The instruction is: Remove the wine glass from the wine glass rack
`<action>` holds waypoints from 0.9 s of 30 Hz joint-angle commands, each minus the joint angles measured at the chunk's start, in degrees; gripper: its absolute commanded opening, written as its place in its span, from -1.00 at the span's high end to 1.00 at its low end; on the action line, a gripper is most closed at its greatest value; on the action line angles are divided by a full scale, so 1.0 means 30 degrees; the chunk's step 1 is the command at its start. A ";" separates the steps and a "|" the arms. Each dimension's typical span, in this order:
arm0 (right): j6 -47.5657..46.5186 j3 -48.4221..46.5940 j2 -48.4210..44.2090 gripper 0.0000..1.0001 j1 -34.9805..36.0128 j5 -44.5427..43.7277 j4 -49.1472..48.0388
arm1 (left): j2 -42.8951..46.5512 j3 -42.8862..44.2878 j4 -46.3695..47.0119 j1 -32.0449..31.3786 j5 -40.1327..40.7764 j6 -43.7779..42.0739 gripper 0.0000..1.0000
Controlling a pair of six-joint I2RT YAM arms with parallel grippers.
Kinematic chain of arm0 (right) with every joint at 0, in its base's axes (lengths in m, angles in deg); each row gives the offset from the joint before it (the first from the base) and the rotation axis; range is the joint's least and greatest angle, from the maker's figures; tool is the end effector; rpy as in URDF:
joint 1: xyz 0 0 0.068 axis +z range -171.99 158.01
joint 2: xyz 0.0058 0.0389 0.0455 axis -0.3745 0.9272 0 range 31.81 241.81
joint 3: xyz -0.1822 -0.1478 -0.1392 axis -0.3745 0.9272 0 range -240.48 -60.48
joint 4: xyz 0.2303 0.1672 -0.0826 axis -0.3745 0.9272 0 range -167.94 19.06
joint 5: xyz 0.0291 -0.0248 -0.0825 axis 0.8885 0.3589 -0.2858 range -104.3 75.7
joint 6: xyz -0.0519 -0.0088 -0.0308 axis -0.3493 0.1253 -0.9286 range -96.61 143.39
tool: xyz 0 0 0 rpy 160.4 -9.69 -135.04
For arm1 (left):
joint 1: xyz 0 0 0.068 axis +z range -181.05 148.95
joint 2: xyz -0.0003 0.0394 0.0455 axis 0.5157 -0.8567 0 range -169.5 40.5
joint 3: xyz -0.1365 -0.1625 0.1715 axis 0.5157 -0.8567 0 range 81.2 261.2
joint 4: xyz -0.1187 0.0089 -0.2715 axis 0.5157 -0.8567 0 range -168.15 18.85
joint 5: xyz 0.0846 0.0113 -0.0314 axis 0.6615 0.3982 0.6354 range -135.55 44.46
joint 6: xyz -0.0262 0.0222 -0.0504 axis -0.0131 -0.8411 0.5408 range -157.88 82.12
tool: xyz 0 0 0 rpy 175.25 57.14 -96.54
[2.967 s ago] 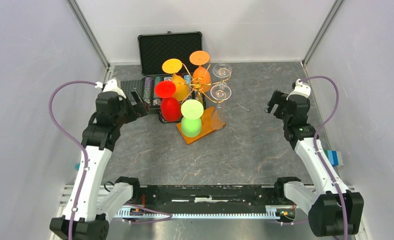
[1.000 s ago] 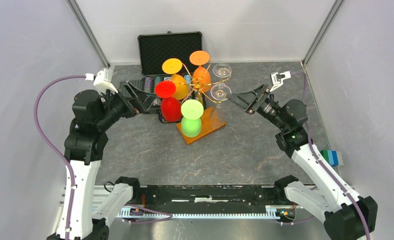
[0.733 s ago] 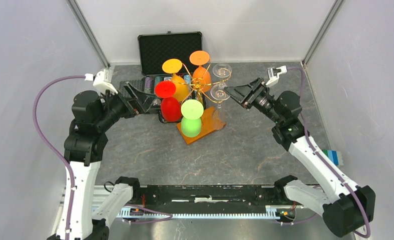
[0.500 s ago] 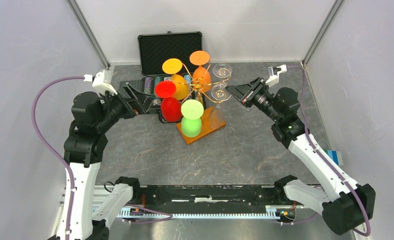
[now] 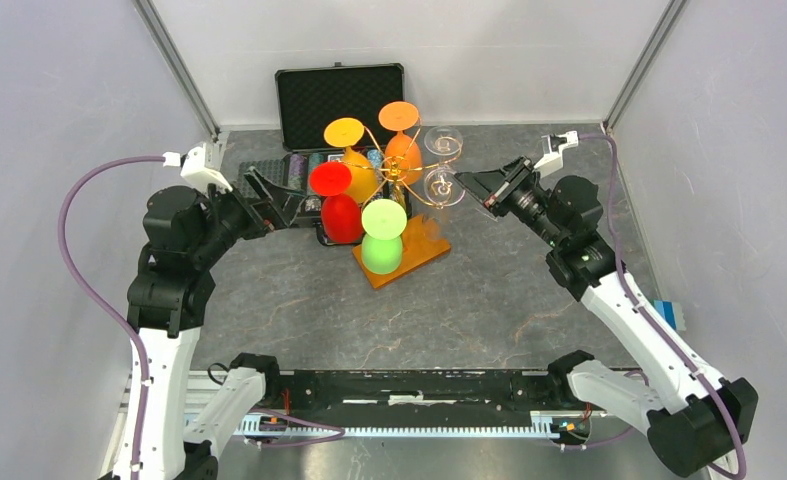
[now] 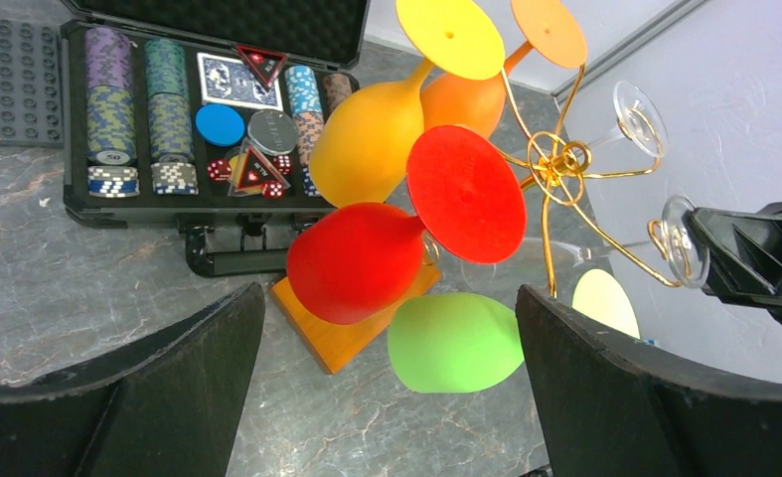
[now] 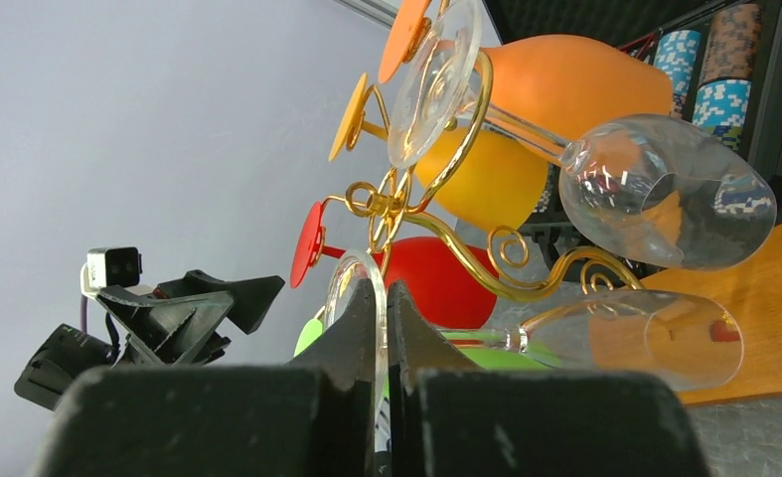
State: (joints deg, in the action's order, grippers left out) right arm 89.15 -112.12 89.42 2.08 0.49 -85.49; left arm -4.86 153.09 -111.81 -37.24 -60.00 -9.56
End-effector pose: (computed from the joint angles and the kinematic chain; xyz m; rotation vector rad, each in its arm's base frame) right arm 0.2538 0.1261 0.3701 0.3970 1.6866 1.4045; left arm 0.1724 -0.0302 0.4522 -0.1755 1.8504 -0.6516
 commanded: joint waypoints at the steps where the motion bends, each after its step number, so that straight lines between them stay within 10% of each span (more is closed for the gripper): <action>1: 0.0129 -0.0935 -0.0620 1.00 0.0674 -0.0278 0.0544 | 0.0164 -0.0001 0.0054 0.0015 0.0711 -0.0884 -1.00; 27: 0.0154 -0.2395 0.1028 1.00 0.3401 -0.2902 -0.0376 | 0.0350 -0.0086 -0.0332 -0.0002 0.1020 -0.1087 -1.00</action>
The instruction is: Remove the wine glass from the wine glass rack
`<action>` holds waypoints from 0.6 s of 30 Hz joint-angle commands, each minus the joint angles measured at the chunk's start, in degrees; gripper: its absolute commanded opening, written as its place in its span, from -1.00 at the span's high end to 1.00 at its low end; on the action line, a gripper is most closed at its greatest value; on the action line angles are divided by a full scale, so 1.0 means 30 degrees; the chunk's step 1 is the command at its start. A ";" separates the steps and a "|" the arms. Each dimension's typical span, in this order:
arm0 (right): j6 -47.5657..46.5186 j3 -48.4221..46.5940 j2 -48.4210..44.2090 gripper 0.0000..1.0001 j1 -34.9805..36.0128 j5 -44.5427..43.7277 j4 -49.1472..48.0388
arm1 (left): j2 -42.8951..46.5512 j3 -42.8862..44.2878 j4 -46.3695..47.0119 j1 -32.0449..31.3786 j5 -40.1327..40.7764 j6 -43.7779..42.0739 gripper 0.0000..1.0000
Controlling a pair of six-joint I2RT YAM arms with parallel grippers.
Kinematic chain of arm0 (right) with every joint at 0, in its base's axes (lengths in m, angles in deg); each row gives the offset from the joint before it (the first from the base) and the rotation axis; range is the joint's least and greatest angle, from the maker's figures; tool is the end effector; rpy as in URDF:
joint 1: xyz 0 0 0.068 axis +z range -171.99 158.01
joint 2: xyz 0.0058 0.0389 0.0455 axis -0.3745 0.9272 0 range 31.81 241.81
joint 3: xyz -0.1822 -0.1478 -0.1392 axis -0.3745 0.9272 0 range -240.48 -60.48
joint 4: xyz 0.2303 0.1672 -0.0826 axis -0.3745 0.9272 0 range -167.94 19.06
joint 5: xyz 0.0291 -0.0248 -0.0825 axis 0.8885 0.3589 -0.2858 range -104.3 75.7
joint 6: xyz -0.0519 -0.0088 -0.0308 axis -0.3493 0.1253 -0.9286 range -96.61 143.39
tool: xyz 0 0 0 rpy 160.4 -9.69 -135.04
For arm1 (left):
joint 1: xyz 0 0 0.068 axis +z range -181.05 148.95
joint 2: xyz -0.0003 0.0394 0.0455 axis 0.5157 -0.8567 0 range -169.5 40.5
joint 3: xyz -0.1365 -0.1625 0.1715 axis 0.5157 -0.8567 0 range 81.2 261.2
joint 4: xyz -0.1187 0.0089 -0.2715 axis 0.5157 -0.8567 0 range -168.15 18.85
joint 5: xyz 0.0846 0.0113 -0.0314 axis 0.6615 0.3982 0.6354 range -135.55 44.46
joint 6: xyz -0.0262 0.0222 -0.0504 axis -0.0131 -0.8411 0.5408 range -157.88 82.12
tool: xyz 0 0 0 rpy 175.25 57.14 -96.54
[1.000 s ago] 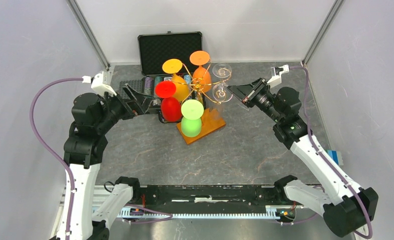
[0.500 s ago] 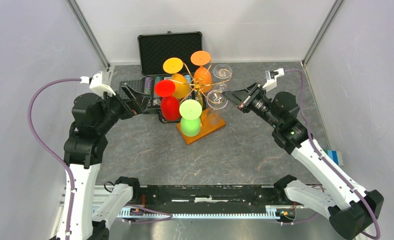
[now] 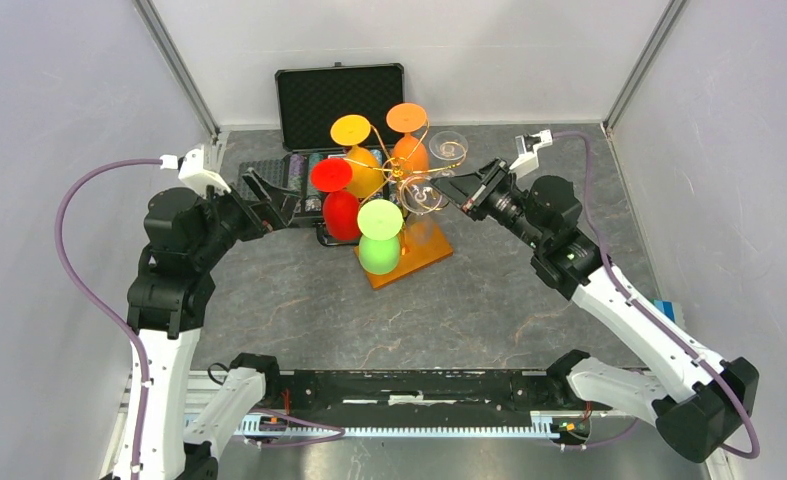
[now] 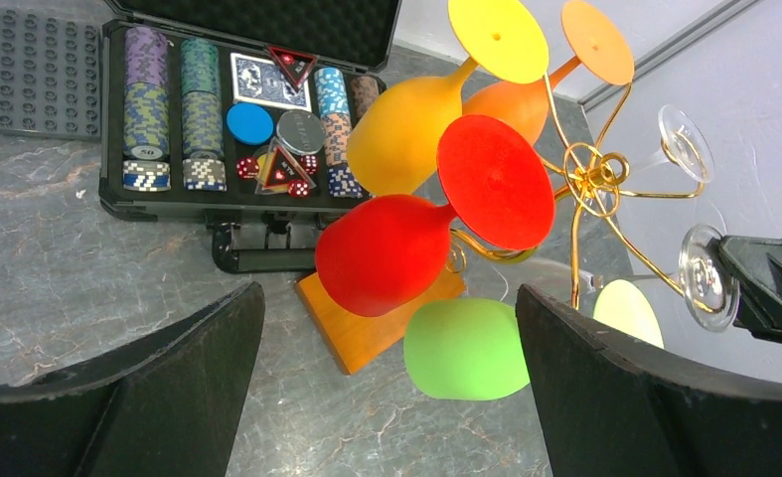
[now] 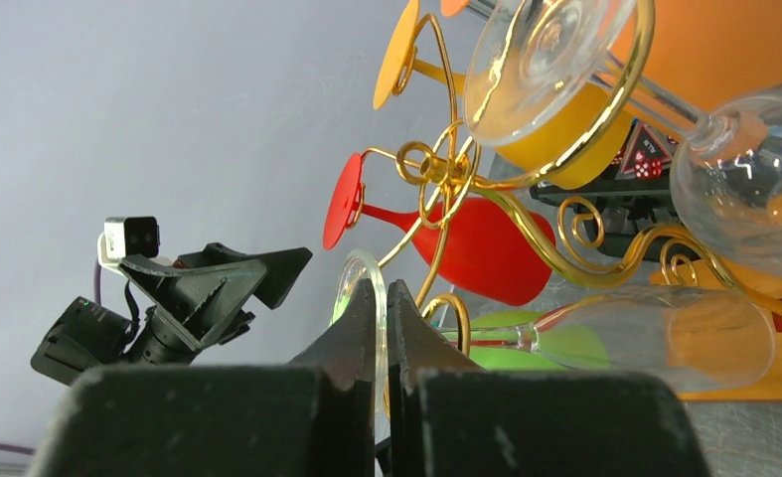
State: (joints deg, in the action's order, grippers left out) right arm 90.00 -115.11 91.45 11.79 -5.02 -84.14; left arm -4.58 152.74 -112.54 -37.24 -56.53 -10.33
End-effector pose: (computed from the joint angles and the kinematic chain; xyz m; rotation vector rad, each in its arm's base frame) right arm 0.2382 0.1682 0.3790 0.3563 1.7238 1.4672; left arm 0.1722 -0.0274 0.4493 -0.2098 1.8550 -0.5864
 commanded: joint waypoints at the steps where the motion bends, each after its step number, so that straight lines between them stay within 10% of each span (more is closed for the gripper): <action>1: -0.0165 -0.1544 0.0537 1.00 0.0165 -0.1350 -0.0835 | 0.0277 0.0055 -0.0118 0.0012 -0.0249 -0.0863 -1.00; 18: -0.0508 -0.2311 0.0411 1.00 0.0136 -0.5704 -0.0239 | -0.0471 0.1378 0.0207 0.0015 -0.7631 -0.0719 -1.00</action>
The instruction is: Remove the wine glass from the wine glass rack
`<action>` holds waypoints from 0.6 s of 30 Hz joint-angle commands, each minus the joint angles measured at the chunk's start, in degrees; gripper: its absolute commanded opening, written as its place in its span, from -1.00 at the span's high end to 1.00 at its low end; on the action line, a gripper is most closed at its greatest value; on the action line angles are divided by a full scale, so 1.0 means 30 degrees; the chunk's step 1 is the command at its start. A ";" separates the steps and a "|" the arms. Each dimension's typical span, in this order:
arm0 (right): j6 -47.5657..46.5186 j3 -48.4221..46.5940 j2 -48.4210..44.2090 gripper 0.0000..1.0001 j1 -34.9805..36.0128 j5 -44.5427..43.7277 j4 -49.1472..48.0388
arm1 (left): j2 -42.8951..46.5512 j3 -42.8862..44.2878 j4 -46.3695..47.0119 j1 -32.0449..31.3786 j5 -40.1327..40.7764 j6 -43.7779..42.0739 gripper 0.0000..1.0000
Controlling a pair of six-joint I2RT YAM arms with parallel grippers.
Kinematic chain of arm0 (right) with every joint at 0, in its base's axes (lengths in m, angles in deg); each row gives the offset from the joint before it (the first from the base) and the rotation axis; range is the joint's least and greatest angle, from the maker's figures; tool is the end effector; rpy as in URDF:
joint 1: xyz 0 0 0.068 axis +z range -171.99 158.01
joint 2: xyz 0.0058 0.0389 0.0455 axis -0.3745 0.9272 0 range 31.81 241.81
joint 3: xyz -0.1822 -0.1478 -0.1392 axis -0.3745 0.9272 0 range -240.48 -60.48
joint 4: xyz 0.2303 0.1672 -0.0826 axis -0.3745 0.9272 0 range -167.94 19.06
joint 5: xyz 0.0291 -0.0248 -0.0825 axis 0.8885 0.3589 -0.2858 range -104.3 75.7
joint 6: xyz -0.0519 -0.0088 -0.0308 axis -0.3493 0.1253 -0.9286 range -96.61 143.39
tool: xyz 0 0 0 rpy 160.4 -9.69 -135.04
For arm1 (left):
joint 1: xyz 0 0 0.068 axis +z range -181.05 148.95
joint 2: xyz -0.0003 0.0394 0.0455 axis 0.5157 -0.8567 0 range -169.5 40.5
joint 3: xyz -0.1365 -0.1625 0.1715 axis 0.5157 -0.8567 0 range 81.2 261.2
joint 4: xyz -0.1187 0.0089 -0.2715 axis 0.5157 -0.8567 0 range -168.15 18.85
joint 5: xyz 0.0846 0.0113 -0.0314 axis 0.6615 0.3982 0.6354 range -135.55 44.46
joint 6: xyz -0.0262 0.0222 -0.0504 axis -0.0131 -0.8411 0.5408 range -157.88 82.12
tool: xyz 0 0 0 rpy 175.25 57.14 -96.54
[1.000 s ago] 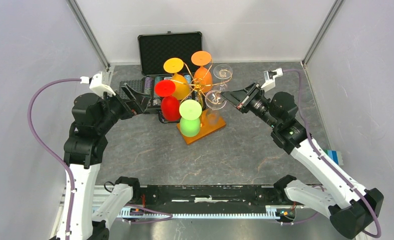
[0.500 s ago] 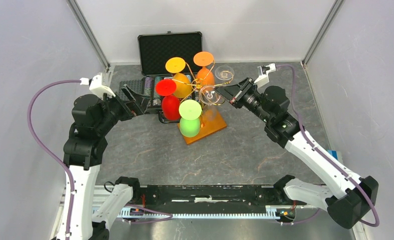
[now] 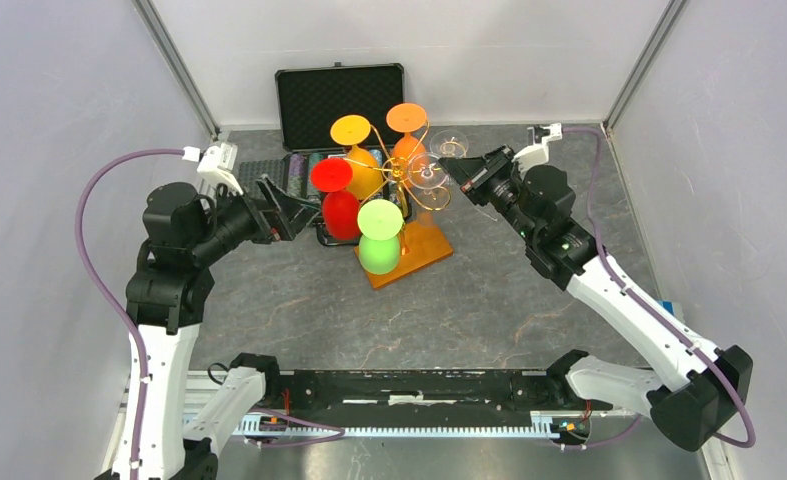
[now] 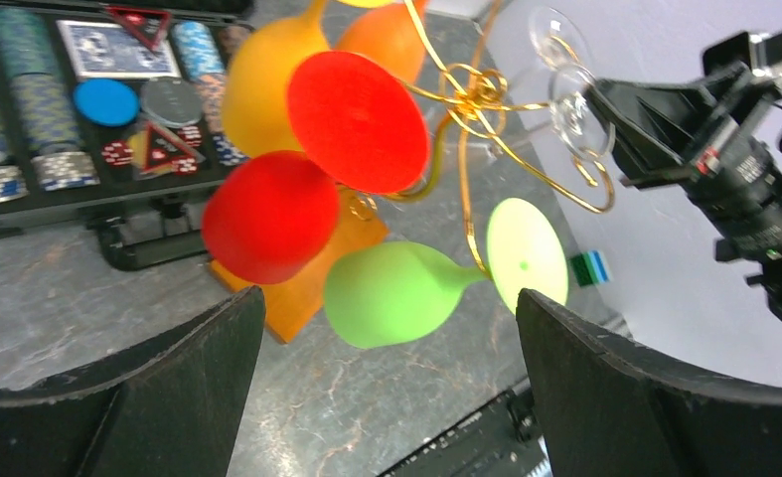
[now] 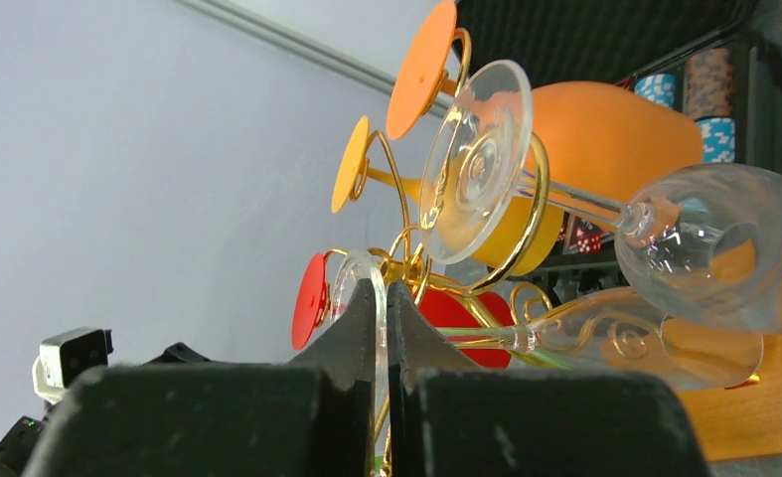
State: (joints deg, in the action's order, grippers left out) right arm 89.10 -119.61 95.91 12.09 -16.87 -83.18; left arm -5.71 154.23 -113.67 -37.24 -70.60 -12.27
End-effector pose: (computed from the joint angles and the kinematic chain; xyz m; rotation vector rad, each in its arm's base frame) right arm 0.2581 0.1721 0.3869 0.5088 1.6532 1.3041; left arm 0.1699 -0.0379 0.4538 -0.0050 1.8920 -0.7859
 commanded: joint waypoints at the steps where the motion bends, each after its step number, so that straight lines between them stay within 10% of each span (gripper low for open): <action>1: -0.0175 -0.0721 -0.1306 1.00 0.0005 -0.1908 -0.0448 | -0.0050 0.0855 0.1011 0.0014 -0.3430 0.0263 -1.00; 18: 0.0220 0.0827 -0.5468 1.00 -0.0171 -0.3065 0.2187 | 0.0654 -0.1762 0.9003 -0.0406 -0.6947 0.6659 -0.98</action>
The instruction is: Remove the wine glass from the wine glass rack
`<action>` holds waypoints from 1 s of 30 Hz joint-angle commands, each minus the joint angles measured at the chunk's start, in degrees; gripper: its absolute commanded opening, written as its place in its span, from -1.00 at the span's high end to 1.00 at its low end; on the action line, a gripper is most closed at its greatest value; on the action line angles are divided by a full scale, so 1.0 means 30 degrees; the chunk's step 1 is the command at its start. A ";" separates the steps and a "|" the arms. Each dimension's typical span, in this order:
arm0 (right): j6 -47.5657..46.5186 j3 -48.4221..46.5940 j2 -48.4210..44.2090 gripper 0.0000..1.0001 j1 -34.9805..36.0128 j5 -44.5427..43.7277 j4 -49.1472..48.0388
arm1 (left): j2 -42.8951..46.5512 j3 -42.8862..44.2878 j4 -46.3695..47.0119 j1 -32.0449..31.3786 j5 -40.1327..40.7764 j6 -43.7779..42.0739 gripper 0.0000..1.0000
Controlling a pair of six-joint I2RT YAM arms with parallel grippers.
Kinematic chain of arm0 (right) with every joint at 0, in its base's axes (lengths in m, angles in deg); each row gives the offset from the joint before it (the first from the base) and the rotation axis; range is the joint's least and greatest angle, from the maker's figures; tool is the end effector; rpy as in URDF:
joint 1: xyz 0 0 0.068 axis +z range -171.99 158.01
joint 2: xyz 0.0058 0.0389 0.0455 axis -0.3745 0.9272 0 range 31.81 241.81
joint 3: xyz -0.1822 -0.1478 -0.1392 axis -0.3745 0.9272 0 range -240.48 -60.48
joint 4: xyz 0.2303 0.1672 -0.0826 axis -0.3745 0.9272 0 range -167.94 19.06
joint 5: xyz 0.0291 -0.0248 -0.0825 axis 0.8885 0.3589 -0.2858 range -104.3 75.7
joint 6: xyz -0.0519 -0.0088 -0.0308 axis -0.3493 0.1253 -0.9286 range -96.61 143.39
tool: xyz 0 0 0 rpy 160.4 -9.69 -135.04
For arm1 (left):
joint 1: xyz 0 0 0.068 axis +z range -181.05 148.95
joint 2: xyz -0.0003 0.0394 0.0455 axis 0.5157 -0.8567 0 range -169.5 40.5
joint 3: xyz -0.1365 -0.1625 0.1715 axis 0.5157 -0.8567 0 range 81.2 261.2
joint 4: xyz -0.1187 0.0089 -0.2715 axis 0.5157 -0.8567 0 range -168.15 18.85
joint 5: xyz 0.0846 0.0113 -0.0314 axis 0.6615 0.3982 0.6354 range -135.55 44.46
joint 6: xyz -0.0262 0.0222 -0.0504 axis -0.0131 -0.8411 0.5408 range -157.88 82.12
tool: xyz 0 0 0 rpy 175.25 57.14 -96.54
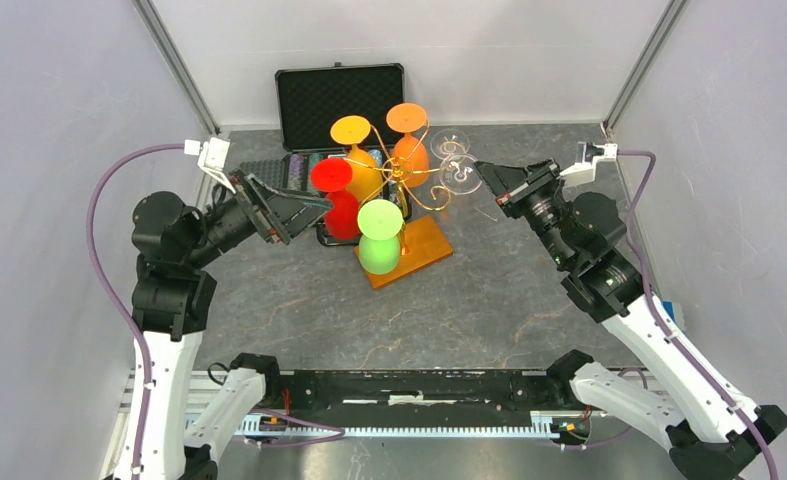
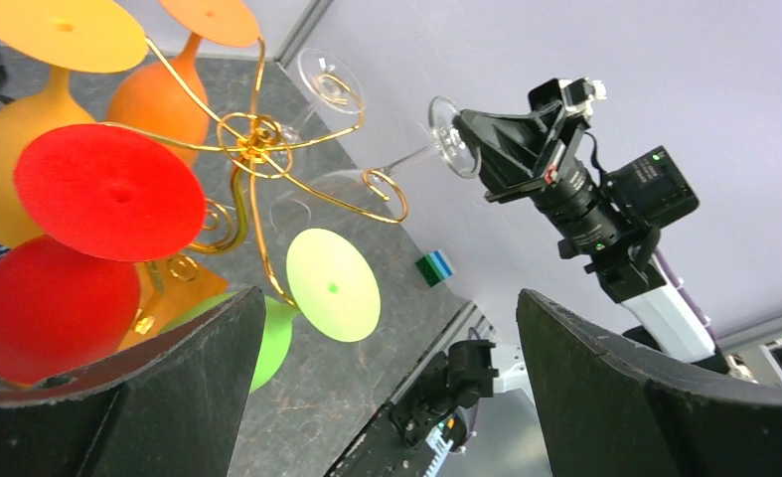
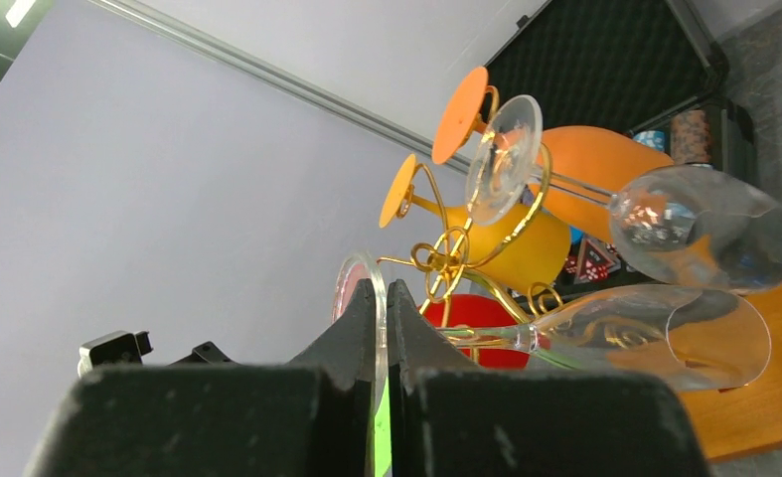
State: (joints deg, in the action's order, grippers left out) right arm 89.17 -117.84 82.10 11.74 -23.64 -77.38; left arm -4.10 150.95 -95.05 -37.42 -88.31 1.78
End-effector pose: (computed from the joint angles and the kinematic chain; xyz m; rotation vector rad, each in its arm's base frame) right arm 0.2053 0.1282 0.4244 0.5788 1.4878 1.2760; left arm 0.1648 -0.0496 0.4755 0.1519 1.6799 -1.1901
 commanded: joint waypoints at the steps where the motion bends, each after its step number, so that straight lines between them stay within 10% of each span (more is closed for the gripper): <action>1: 0.0176 0.0279 -0.1116 1.00 -0.0054 -0.0921 0.0563 | 0.0099 -0.0853 0.3147 -0.0521 -0.0972 0.2061 -0.98; 23: 0.2168 -0.1654 -0.4899 1.00 -0.0054 0.1593 0.6153 | -0.7587 0.0833 0.6686 -1.6502 0.6154 -1.2871 -0.84; 30: 0.2270 -0.1916 -0.5012 1.00 -0.0054 0.1906 0.6486 | -0.8641 -0.1393 1.4285 -1.7408 0.6546 -1.5104 -0.78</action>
State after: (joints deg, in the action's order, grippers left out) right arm 94.39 -121.56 67.50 11.70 -19.16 -57.23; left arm -31.05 150.47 -71.36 -89.39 -71.06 -34.65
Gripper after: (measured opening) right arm 0.023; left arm 0.902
